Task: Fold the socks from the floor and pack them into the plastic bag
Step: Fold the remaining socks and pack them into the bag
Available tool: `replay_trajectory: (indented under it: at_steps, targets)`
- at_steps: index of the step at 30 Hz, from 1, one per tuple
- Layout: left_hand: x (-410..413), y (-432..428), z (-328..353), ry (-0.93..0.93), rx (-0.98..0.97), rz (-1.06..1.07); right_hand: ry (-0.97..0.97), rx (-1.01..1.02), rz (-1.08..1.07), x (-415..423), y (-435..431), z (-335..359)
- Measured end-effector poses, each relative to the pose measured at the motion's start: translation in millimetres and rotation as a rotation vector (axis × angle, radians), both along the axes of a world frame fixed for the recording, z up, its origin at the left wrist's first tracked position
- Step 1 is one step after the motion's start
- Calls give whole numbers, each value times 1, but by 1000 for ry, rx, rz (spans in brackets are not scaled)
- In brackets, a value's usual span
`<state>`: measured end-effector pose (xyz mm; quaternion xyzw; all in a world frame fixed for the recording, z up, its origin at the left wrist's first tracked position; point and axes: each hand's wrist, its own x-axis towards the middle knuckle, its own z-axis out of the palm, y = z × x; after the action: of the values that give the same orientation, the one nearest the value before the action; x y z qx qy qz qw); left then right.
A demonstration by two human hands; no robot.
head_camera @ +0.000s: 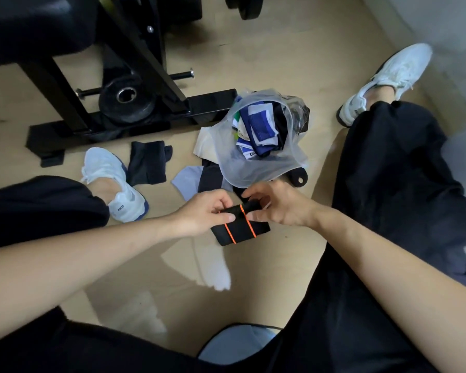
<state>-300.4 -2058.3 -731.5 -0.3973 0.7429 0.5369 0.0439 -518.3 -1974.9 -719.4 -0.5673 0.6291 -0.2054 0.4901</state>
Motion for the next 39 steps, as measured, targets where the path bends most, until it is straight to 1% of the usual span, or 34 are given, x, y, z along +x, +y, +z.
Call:
replay_trajectory:
  at_steps: [3, 5, 8, 10, 11, 12, 14, 17, 24, 27, 31, 34, 37, 39]
  targets:
    - [2, -6, 28, 113, 87, 163, -278, 36, -69, 6, 0, 2]
    - [2, -8, 37, 178, 144, 316, -408, 50, -176, 9, -1, 7]
    - [-5, -9, 42, 262, 263, 522, -571, 27, -441, 13, -4, 12]
    - [-12, -9, 42, 293, 316, 613, -629, -3, -584, 12, -7, 12]
    - [-16, -8, 43, 296, 312, 632, -639, -19, -624, 10, -8, 10]
    - [-19, -8, 42, 282, 270, 637, -645, -35, -653, 9, -8, 9]
    - [-24, -9, 40, 234, 121, 639, -638, -57, -690, 7, -10, 8]
    - [-28, -15, 39, 220, -78, 642, -593, -69, -725, 7, -12, 7]
    - [-36, -9, 48, 140, -374, 504, -437, -143, -788, 13, -14, 3]
    - [-39, -3, 47, 156, -430, 438, -425, -207, -783, 20, -13, 5]
    - [-42, 1, 49, 207, -441, 397, -470, -276, -744, 26, -11, 9]
    - [-43, 1, 48, 248, -421, 359, -567, -262, -760, 26, -10, 11]
    - [-43, 1, 46, 332, -367, 294, -538, -251, -755, 26, -9, 12]
    - [-44, 2, 47, 357, -402, 226, -534, -245, -711, 26, -9, 12]
